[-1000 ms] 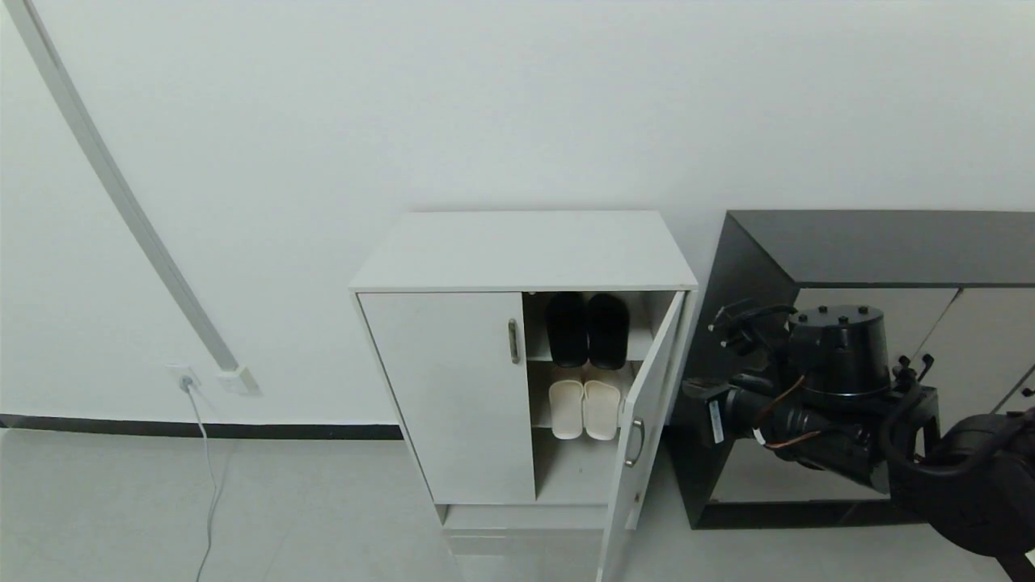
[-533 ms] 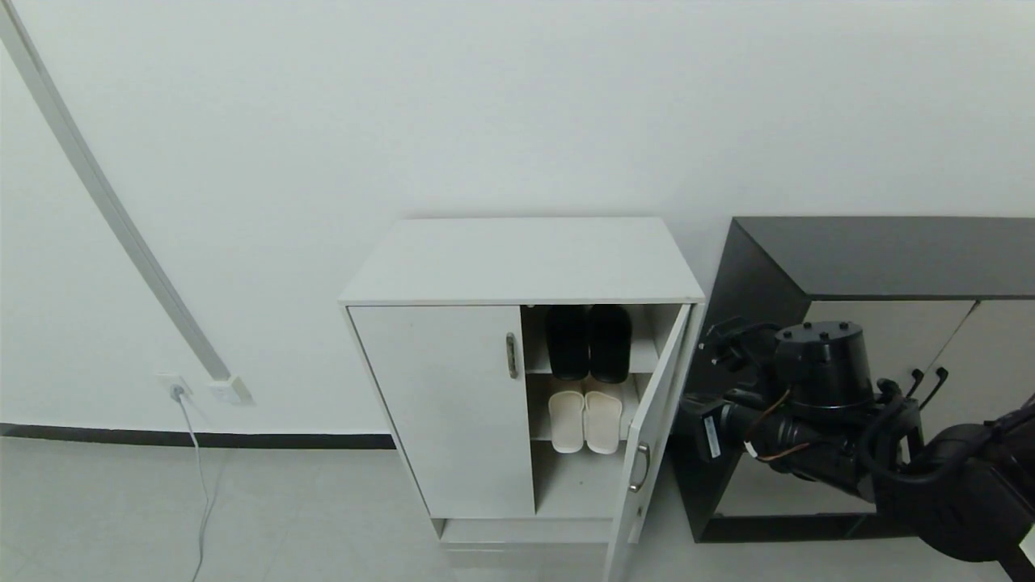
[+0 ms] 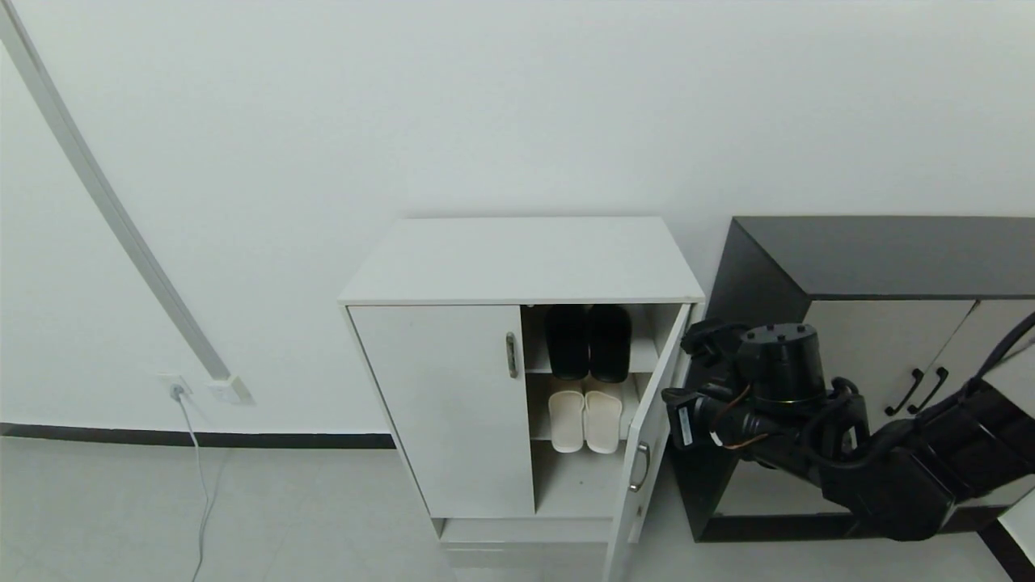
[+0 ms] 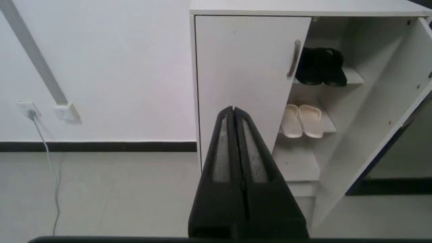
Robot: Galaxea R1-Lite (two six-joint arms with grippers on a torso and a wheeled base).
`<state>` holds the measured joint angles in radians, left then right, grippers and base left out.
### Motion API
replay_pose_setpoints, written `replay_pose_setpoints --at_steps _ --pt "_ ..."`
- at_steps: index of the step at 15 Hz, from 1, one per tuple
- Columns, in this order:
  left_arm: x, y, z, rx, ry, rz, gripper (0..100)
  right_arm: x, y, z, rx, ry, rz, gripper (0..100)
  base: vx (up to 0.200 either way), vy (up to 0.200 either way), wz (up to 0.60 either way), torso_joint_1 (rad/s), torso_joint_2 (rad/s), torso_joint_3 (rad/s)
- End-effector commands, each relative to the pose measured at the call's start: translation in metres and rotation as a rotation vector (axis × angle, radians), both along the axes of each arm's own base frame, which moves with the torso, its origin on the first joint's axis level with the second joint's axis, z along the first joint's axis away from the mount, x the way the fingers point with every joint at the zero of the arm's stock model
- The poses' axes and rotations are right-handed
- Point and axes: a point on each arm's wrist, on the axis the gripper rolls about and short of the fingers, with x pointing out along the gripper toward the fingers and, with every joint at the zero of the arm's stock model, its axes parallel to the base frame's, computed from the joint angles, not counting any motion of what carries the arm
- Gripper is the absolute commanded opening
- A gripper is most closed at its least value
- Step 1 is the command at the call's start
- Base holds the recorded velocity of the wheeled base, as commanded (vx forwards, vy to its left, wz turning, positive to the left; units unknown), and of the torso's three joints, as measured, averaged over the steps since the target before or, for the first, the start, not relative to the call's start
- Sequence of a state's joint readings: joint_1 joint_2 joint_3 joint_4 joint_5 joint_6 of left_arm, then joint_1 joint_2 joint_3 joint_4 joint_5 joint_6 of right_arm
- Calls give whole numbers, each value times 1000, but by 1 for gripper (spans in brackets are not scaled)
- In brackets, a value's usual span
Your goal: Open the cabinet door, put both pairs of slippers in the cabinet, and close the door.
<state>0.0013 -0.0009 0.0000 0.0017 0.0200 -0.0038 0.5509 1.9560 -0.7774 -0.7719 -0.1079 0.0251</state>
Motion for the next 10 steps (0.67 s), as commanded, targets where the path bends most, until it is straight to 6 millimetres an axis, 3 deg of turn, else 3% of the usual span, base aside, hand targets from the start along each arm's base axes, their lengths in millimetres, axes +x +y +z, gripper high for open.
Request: replay_pose_setpoints --at_steps 1,10 --pt "0 0 0 1 1 0 0 9 6 -11 -5 14 2 0 0 0 0 0 0 0" --pt "0 0 0 -4 1 2 0 44 37 -26 47 -60 17 0 0 0 0 0 0 0"
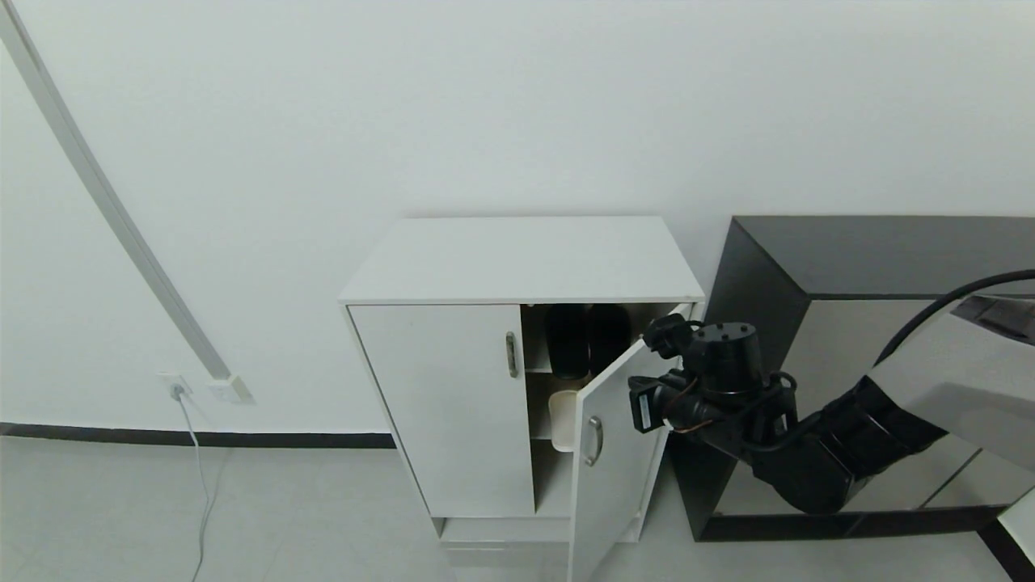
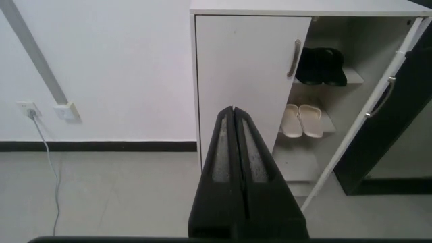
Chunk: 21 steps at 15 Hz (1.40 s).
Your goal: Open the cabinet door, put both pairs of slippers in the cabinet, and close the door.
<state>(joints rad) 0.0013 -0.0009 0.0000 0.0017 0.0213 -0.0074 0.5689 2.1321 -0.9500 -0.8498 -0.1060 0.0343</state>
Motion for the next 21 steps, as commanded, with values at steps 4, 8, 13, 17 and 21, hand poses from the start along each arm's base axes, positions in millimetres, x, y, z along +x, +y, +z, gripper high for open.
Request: replay_pose_setpoints --at_steps 4,8,13,17,21 --pt "0 0 0 0 1 2 0 18 18 -5 21 -40 14 0 0 0 0 0 0 0" --pt "0 0 0 3 1 2 0 25 31 -19 19 -34 27 0 0 0 0 0 0 0" --pt "0 0 0 1 1 2 0 39 41 -20 44 -66 28 0 0 0 0 0 0 0" --pt "0 0 0 0 1 2 0 53 45 -25 54 -85 17 0 0 0 0 0 0 0" --pt "0 0 0 0 1 2 0 62 47 -31 57 -92 7 0 0 0 0 0 0 0"
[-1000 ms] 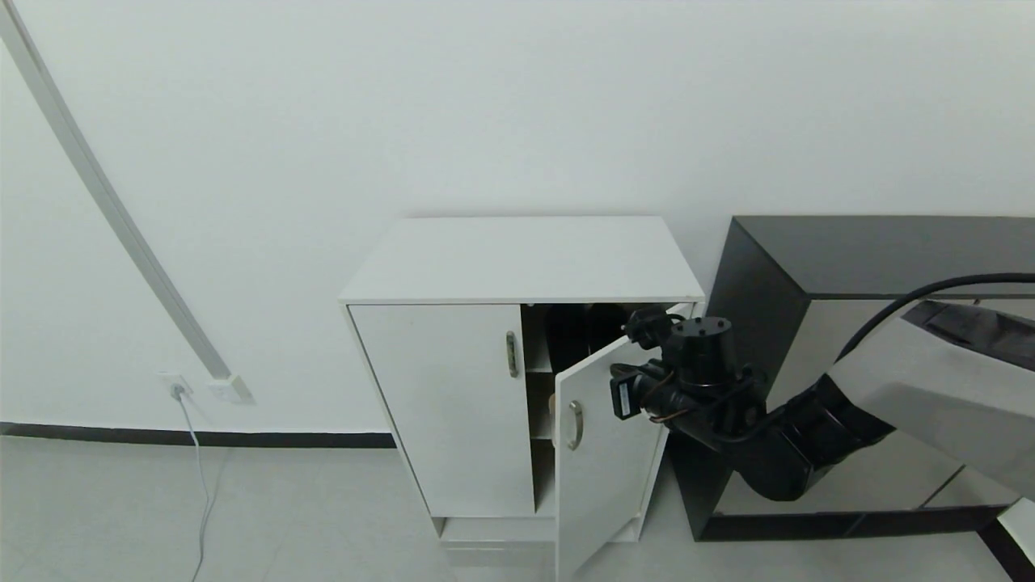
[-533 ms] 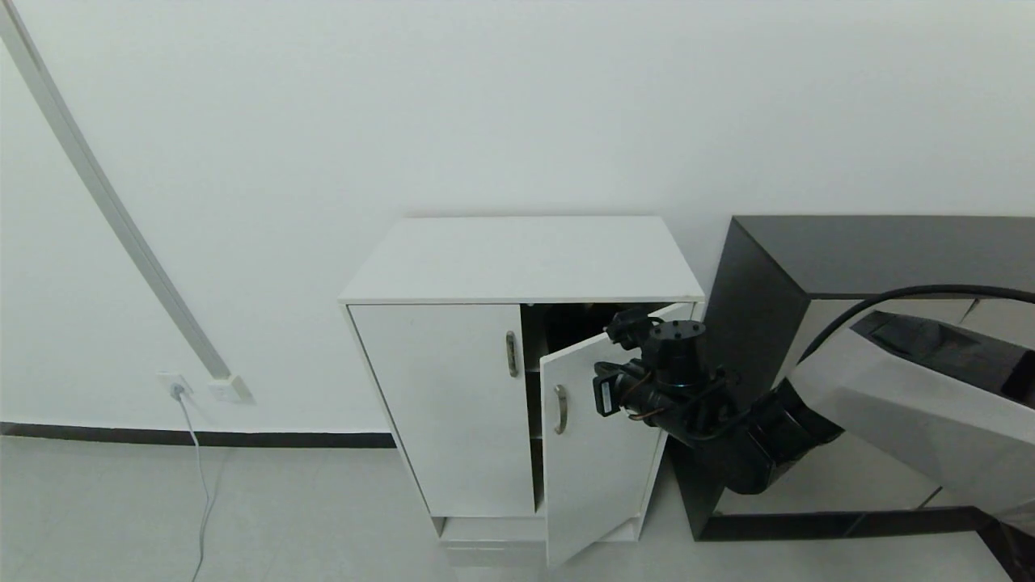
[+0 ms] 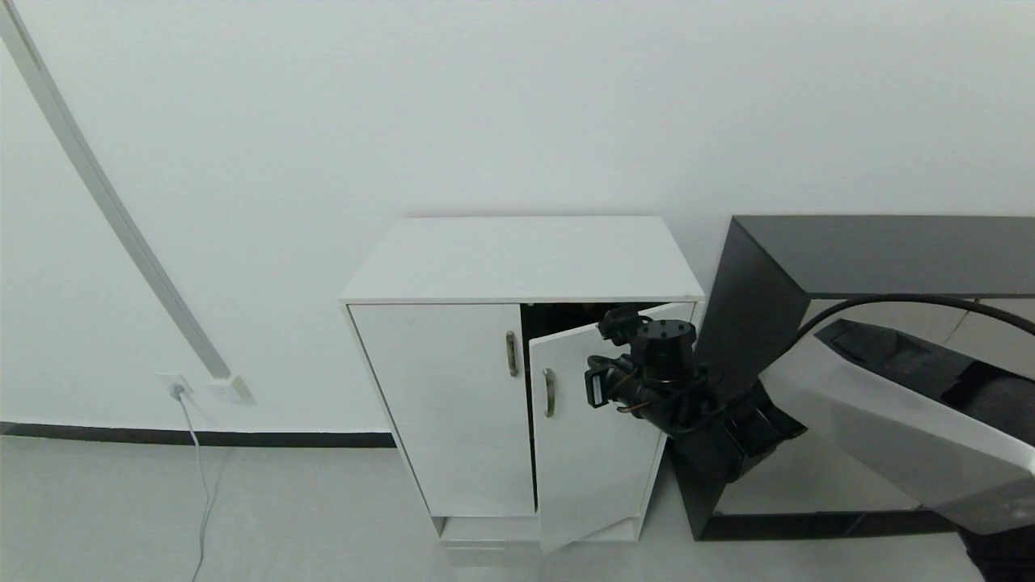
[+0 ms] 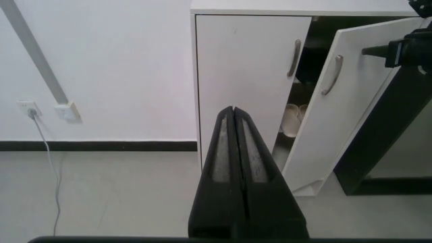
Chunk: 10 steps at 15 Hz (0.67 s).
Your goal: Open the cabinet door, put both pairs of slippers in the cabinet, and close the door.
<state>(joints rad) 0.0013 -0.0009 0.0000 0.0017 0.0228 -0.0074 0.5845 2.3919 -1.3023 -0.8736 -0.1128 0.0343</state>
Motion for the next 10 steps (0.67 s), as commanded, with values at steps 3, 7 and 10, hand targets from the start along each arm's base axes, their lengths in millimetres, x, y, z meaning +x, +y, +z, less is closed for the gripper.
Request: replay_pose_setpoints --at_steps 3,7,10 --pt "0 0 0 1 1 0 0 16 1 -12 4 -8 -17 0 0 0 0 0 0 0" --pt "0 0 0 4 1 -1 0 31 7 -21 18 -28 -22 0 0 0 0 0 0 0" --pt "0 0 0 4 1 0 0 38 11 -25 27 -44 -25 0 0 0 0 0 0 0"
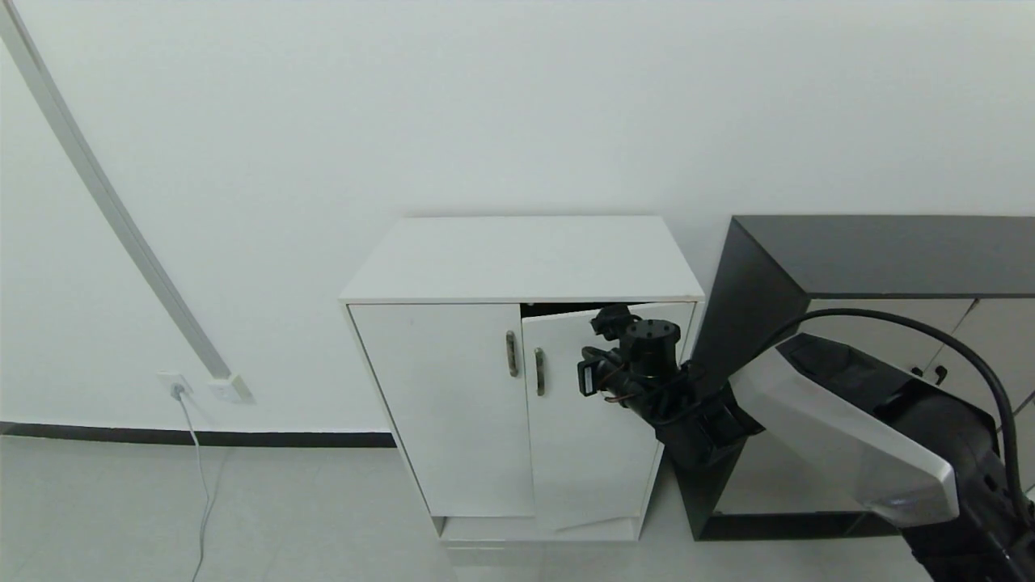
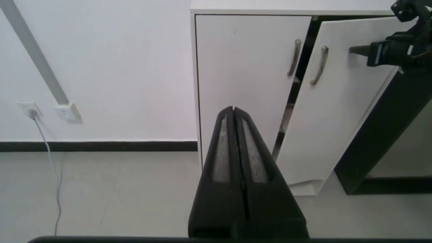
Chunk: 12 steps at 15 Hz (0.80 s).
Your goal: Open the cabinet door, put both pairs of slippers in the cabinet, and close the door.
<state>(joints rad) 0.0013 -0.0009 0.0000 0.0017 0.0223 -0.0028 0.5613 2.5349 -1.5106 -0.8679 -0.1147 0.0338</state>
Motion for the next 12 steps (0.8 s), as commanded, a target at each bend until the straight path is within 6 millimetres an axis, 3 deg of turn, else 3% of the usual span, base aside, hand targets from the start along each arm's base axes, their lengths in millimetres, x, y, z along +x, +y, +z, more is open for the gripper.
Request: replay_pose_setpoints --at_steps 1,12 --pt "0 0 0 0 1 1 0 4 1 -8 -3 4 -3 0 0 0 0 0 0 0" --pt "0 0 0 1 1 1 0 24 -5 -4 28 -43 -33 0 0 0 0 0 0 0"
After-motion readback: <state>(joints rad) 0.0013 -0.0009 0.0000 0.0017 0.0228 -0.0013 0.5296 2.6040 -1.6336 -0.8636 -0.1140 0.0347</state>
